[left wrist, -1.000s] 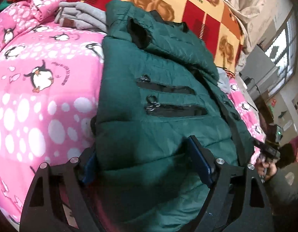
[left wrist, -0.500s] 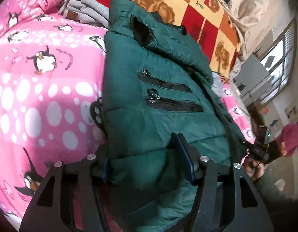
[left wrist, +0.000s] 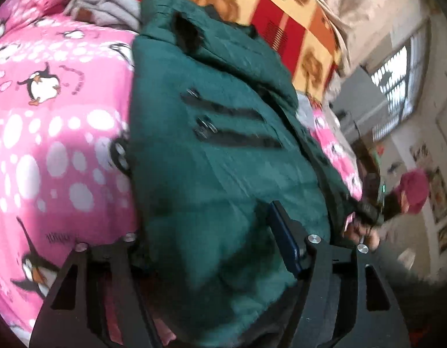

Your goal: Fold large clothes

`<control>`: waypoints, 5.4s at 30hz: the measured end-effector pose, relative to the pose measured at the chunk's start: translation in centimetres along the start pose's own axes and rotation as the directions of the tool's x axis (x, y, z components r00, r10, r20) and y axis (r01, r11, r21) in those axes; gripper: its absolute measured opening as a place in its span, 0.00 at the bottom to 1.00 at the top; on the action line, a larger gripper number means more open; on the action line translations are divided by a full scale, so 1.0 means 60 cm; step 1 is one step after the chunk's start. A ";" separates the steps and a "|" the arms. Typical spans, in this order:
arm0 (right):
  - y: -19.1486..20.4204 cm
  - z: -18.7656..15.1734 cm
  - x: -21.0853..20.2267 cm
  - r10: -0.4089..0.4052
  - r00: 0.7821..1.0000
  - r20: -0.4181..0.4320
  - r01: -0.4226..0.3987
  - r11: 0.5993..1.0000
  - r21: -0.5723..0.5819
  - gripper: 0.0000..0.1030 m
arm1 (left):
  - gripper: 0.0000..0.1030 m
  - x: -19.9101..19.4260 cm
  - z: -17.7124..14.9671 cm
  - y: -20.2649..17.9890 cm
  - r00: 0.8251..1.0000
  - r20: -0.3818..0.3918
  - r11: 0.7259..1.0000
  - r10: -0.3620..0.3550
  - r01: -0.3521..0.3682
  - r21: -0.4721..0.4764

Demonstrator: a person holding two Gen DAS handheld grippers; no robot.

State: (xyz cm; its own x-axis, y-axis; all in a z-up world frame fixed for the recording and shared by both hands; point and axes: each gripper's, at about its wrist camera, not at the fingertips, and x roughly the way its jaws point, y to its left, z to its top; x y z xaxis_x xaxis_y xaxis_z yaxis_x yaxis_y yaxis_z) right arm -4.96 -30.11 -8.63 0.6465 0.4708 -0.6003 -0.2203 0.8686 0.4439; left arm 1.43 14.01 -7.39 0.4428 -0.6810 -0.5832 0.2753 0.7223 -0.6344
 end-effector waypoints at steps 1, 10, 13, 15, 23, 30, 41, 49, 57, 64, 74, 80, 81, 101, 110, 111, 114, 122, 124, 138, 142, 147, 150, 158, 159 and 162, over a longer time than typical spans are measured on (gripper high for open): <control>0.009 0.005 -0.005 -0.012 1.000 0.005 0.012 1.000 -0.008 0.51 | 0.59 0.002 0.006 0.001 1.000 0.014 1.000 0.005 -0.004 -0.013; 0.058 0.012 -0.090 -0.017 0.993 0.119 0.020 1.000 -0.021 0.23 | 0.14 -0.036 0.019 -0.019 0.994 0.096 0.998 0.061 -0.059 -0.023; 0.069 0.000 -0.102 0.026 0.991 0.130 -0.026 1.000 -0.001 0.21 | 0.14 -0.060 0.022 -0.027 0.991 0.120 0.998 0.060 -0.059 -0.011; 0.074 -0.009 -0.113 0.050 0.988 0.147 -0.054 0.998 0.021 0.20 | 0.13 -0.077 0.022 -0.024 0.989 0.139 0.999 0.043 -0.039 -0.028; 0.133 -0.033 -0.188 0.071 0.978 0.195 -0.067 0.997 -0.028 0.19 | 0.13 -0.166 0.009 -0.058 0.983 0.177 0.999 -0.040 0.040 0.006; 0.087 -0.090 -0.146 0.042 0.997 0.064 -0.050 0.991 0.124 0.20 | 0.19 -0.126 -0.052 -0.040 0.995 0.046 0.994 0.094 -0.096 0.052; 0.041 -0.129 -0.118 0.167 0.983 0.082 -0.185 0.927 0.327 0.51 | 0.58 -0.110 -0.136 0.032 1.000 0.005 0.993 -0.022 0.022 -0.115; 0.032 -0.140 -0.076 0.255 0.967 0.031 -0.246 0.885 0.396 0.52 | 0.65 -0.111 -0.141 0.040 0.999 0.048 0.986 -0.017 0.025 -0.165; 0.087 -0.129 -0.103 0.188 0.982 0.029 -0.190 0.960 0.205 0.37 | 0.30 -0.121 -0.141 0.003 0.990 0.031 0.988 0.138 -0.135 -0.071; 0.117 -0.123 -0.102 0.126 0.992 0.020 -0.127 0.987 0.098 0.35 | 0.31 -0.101 -0.141 -0.033 0.954 0.021 0.954 0.298 -0.299 0.013; 0.137 -0.115 -0.107 0.055 0.997 0.059 -0.057 0.998 0.036 0.35 | 0.34 -0.114 -0.143 -0.027 0.949 0.034 0.950 0.312 -0.312 -0.015; 0.143 -0.109 -0.108 0.015 0.998 0.063 -0.016 1.000 0.025 0.33 | 0.15 -0.122 -0.134 -0.054 0.917 0.054 0.918 0.395 -0.396 0.013; 0.145 -0.109 -0.110 0.009 0.998 0.062 -0.010 1.000 0.020 0.33 | 0.15 -0.122 -0.134 -0.061 0.906 0.059 0.907 0.418 -0.420 0.019; 0.181 -0.109 -0.108 -0.192 0.981 0.039 0.194 0.979 -0.065 0.30 | 0.15 -0.129 -0.139 -0.096 0.846 0.105 0.849 0.522 -0.527 0.028; 0.179 -0.115 -0.113 -0.223 0.973 0.063 0.227 0.972 -0.054 0.30 | 0.15 -0.129 -0.141 -0.102 0.839 0.101 0.841 0.535 -0.541 0.037; 0.179 -0.116 -0.110 -0.228 0.972 0.059 0.230 0.972 -0.048 0.30 | 0.15 -0.128 -0.141 -0.102 0.838 0.101 0.840 0.536 -0.542 0.037; 0.179 -0.118 -0.107 -0.240 0.970 0.049 0.242 0.969 -0.040 0.30 | 0.15 -0.127 -0.142 -0.102 0.838 0.099 0.839 0.537 -0.543 0.040; 0.188 -0.119 -0.108 -0.273 0.960 0.063 0.276 0.959 -0.057 0.30 | 0.15 -0.120 -0.144 -0.098 0.837 0.087 0.838 0.540 -0.545 0.042; 0.191 -0.120 -0.108 -0.277 0.958 0.067 0.281 0.958 -0.062 0.30 | 0.15 -0.118 -0.144 -0.097 0.841 0.082 0.841 0.535 -0.539 0.045; 0.217 -0.118 -0.164 -0.186 0.969 0.162 0.209 0.968 -0.136 0.18 | 0.10 -0.177 -0.159 -0.095 0.898 0.136 0.905 0.419 -0.425 0.017; 0.221 -0.124 -0.181 -0.158 0.971 0.178 0.185 0.972 -0.144 0.16 | 0.09 -0.199 -0.170 -0.108 0.904 0.156 0.913 0.398 -0.407 0.026; 0.232 -0.123 -0.223 -0.103 0.967 0.232 0.136 0.982 -0.131 0.16 | 0.09 -0.247 -0.165 -0.126 0.920 0.211 0.940 0.330 -0.341 0.018; 0.246 -0.113 -0.239 -0.088 0.958 0.273 0.133 0.980 -0.151 0.16 | 0.09 -0.278 -0.154 -0.137 0.918 0.269 0.953 0.291 -0.304 0.004; 0.249 -0.043 -0.198 -0.164 0.961 0.224 0.201 0.967 -0.154 0.16 | 0.09 -0.279 -0.078 -0.139 0.886 0.361 0.952 0.292 -0.305 -0.021; 0.245 -0.036 -0.193 -0.171 0.963 0.208 0.202 0.969 -0.142 0.16 | 0.09 -0.272 -0.066 -0.139 0.879 0.370 0.948 0.300 -0.316 -0.017; 0.221 -0.013 -0.181 -0.126 0.982 0.140 0.136 0.988 -0.067 0.16 | 0.09 -0.253 -0.035 -0.132 0.880 0.368 0.950 0.299 -0.312 -0.024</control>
State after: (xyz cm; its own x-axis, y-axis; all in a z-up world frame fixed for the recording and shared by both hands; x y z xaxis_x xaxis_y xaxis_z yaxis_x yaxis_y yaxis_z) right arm -15.51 -23.58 3.25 0.7648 0.3314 -0.5525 -0.1788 0.9331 0.3121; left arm -9.26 18.38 5.44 0.7864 -0.3394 -0.5161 0.1028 0.8958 -0.4325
